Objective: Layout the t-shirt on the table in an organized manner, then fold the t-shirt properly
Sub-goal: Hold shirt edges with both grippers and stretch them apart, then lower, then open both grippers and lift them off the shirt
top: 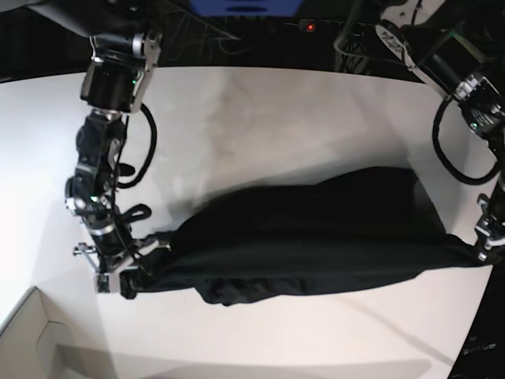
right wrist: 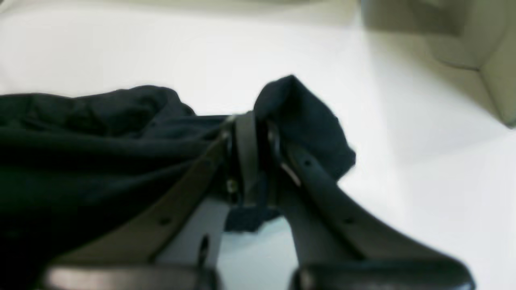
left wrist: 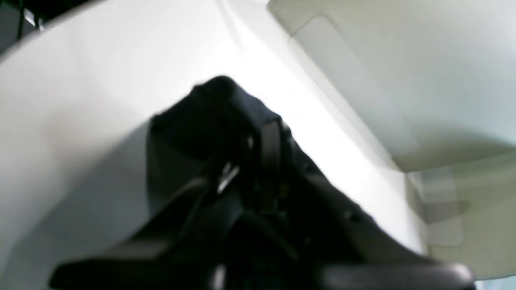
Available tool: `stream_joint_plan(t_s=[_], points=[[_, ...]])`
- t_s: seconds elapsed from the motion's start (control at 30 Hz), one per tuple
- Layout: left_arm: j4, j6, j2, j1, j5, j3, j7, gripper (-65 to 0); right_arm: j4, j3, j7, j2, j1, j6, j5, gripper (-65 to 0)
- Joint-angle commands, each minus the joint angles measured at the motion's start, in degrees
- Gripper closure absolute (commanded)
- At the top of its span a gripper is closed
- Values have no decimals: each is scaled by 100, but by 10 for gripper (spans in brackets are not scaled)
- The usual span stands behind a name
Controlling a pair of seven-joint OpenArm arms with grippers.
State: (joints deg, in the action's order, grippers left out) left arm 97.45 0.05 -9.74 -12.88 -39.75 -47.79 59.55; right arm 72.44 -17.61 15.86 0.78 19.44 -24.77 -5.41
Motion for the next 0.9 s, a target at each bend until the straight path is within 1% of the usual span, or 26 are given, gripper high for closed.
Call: stream_joint_plan(t_s=[0.0,0.13,0.17,0.23,0.3,0.33,0.4,0.5,0.57,0.63,0.7,0.87], points=[[-88,17,-77,-114,-74,1,-96,-2,-181,16,-122,-91,276,3,35,0],[-888,17,-121,-254,-74,221,-104,-2,-1385,51,-113,-205,865,3,27,-2],[-1046,17,-121,-307,-74,230,-113,-2,-1623,51,-113,-293,961,3,27,-27],[-1345,17,-121,-457,-74,238,-210,-2,-1948,42,-113,-390,1093,29,27,-98],[-1661,17,-138,-571,-65,238,-377,-2,-1992,7,-113,-434,1102,29,27,-185],[-1837,17,-200,-668,-65,247,-491,-2,-1983,7,-122,-522,1093,29,27,-229],[-2180,17,-332,-843,-65,485,-649,-3,-1939,-2,-104,-592,1058,29,27,-302],[-2549,8,-613,-914,-109,924,-755,-9,-1394,-2,-113,-618,636,29,53,-377],[-2725,17,-710,-923,-135,1205,-773,-51,-875,-2,-113,-618,276,12,53,-395],[-2769,25,-710,-923,-100,1346,-773,-142,-401,16,-122,-583,-67,3,53,-395],[-2769,25,-701,-887,-91,1337,-729,-194,21,7,-113,-574,-366,3,62,-395],[-2769,25,-710,-641,-144,1337,-685,-201,610,-2,-113,-522,-938,3,62,-395]])
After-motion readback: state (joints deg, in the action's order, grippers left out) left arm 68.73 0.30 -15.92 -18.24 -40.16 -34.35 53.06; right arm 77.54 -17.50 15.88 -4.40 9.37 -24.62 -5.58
